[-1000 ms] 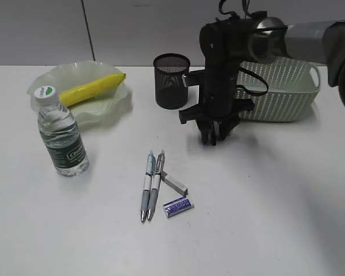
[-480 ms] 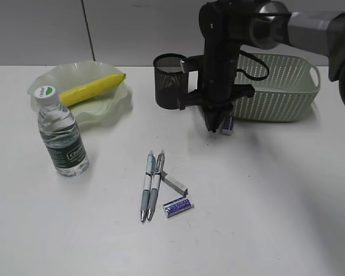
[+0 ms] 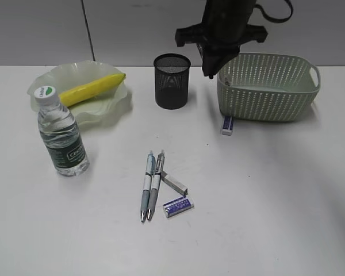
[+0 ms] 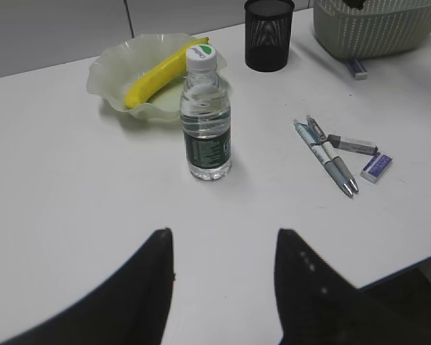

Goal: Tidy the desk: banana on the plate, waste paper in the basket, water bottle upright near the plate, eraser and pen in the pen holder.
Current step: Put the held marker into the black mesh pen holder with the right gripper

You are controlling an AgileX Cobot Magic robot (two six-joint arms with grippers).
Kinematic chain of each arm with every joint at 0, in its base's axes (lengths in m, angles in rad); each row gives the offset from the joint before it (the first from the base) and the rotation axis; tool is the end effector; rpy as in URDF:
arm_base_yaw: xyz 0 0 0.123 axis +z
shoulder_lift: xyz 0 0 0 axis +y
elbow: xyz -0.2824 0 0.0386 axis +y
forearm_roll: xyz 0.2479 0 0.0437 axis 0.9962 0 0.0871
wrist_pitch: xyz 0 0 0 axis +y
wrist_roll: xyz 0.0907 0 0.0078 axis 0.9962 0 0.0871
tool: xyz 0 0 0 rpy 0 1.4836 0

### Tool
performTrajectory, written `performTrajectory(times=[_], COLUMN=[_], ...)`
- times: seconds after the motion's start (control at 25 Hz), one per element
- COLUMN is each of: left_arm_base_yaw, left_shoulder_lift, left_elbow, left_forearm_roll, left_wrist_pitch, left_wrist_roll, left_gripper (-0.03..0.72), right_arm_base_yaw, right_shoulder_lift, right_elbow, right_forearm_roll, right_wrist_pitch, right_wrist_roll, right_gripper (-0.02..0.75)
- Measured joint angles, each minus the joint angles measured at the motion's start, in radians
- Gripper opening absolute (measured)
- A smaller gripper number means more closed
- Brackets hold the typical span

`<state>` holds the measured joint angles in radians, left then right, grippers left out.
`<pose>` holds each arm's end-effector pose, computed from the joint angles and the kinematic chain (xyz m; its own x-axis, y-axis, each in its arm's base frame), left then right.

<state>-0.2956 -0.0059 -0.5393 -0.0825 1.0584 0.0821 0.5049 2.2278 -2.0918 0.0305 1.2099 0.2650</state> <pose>-0.0121 -0.0032 0.2883 -0.3790 0.1588 -0.9117 0.3692 0.9293 0.0083 0.4210 0.2356 0.2461 -0.9352 -0.2059 -0.2882 -0.2458 0.9631 0.1098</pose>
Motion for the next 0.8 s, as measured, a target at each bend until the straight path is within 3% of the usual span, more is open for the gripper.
performTrajectory(times=[0.24,0.6,0.8], left_arm_base_yaw=[0.000,0.000,0.000], left_shoulder_lift=[0.000,0.000,0.000], left_elbow=[0.000,0.000,0.000], left_forearm_roll=[0.001,0.001,0.001], left_wrist_pitch=[0.000,0.000,0.000], left_wrist_roll=[-0.001,-0.001,-0.001], left_gripper=[0.347,0.347,0.347], right_arm_base_yaw=[0.000,0.000,0.005], right_shoulder_lift=[-0.046,0.000,0.072], right_elbow=[-0.001,-0.001,0.022], right_forearm_roll=[-0.030,-0.002,0.032], right_wrist_pitch=[-0.070,-0.515,-0.616], right_wrist_roll=[-0.056,-0.154,-0.184], right_gripper=[0.076,0.076,0.076])
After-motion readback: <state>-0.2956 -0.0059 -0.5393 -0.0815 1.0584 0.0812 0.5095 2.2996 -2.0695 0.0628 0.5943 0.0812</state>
